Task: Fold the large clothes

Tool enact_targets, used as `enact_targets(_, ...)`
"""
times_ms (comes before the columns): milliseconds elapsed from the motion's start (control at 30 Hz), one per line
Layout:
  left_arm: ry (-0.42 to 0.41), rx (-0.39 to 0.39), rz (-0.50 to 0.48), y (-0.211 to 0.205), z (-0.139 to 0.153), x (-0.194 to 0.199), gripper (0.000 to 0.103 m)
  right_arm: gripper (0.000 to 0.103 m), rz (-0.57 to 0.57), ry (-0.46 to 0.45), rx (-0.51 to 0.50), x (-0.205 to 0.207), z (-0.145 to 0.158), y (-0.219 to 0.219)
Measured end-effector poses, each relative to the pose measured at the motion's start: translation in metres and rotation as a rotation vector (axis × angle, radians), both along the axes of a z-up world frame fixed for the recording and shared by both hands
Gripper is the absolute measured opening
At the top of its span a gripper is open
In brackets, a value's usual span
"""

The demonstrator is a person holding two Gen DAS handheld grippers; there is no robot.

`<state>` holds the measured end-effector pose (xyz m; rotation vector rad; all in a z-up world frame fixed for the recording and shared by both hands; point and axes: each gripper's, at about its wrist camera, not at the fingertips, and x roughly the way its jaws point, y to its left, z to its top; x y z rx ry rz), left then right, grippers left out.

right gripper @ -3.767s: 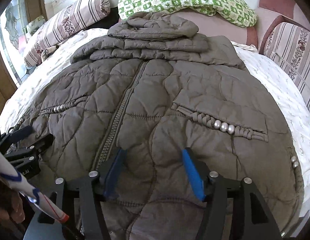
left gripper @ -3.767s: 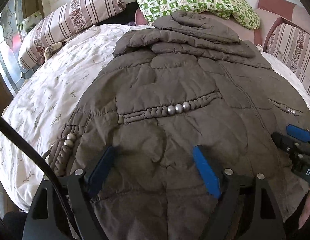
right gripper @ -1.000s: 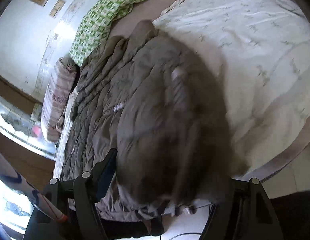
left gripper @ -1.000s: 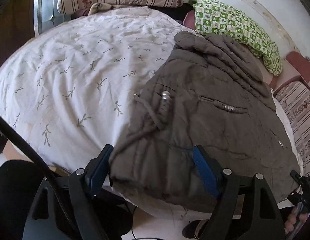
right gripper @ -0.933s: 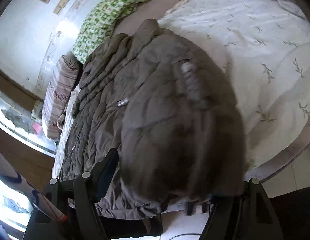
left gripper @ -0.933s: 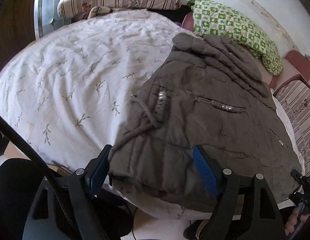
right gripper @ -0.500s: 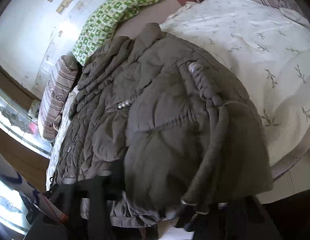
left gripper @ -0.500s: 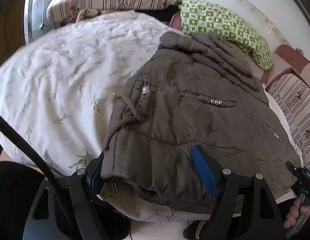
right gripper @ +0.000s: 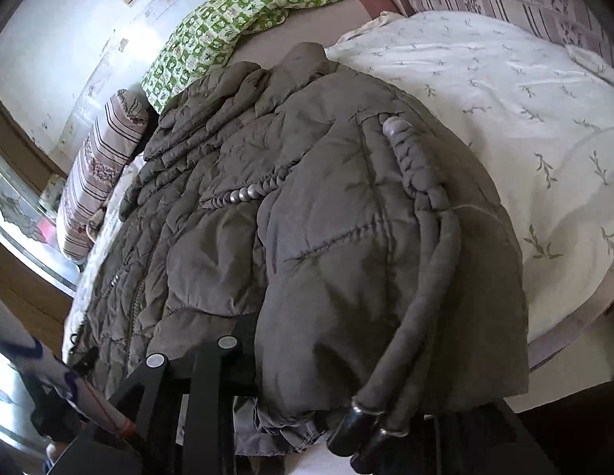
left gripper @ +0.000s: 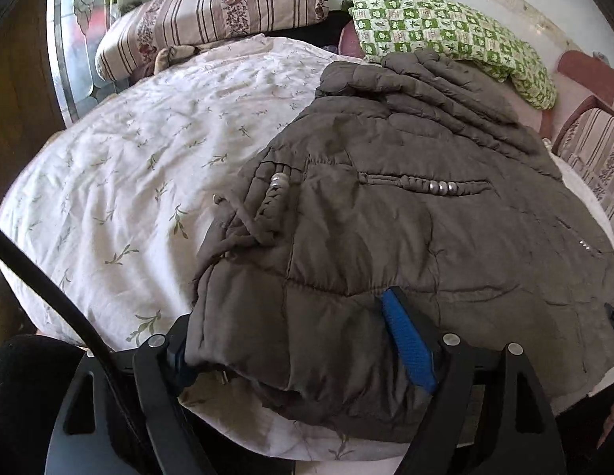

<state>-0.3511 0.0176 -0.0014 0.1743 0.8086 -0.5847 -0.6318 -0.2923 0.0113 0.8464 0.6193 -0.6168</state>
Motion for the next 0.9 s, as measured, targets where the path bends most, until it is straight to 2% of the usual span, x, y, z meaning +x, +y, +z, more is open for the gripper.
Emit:
enact_targets(100,-0.046,0.029,-0.008,-0.002,0.001,-0.005,0.081,0.037,-0.006,0.009,-0.023,0.001,0.000,0.002)
enact_targets(233,-0.081,0.048,-0.030,-0.004,0.003,-0.008,0.073,0.037,-0.006,0.020,-0.033,0.003,0.001,0.003)
enact_targets(367,-0.086,0.052,-0.030,-0.004,0.003,-0.008,0.070,0.038,0.001,0.031,-0.026,0.004,0.002,0.002)
enact_targets(500,-0.095,0.051,-0.037,-0.004,0.004,-0.009,0.060,0.038,-0.001,0.039,-0.028,0.006,0.003,0.002)
enact_targets(567,-0.099,0.050,-0.044,-0.004,0.005,-0.010,0.056,0.032,-0.002,0.035,-0.035,0.005,0.004,0.003)
enact_targets(633,-0.102,0.043,-0.043,-0.002,0.007,-0.011,0.048,0.026,-0.001,0.026,-0.057,0.005,0.007,0.005)
enact_targets(700,-0.111,0.040,-0.044,-0.002,0.009,-0.013,0.043,0.024,0.011,0.049,-0.107,0.009,0.012,0.011)
enact_targets(767,-0.118,0.044,-0.045,-0.004,0.009,-0.013,0.042,0.024,0.016,0.070,-0.136,0.012,0.014,0.014)
enact_targets(900,-0.115,0.051,-0.043,-0.006,0.007,-0.012,0.042,0.024,0.014,0.076,-0.110,0.013,0.009,0.011)
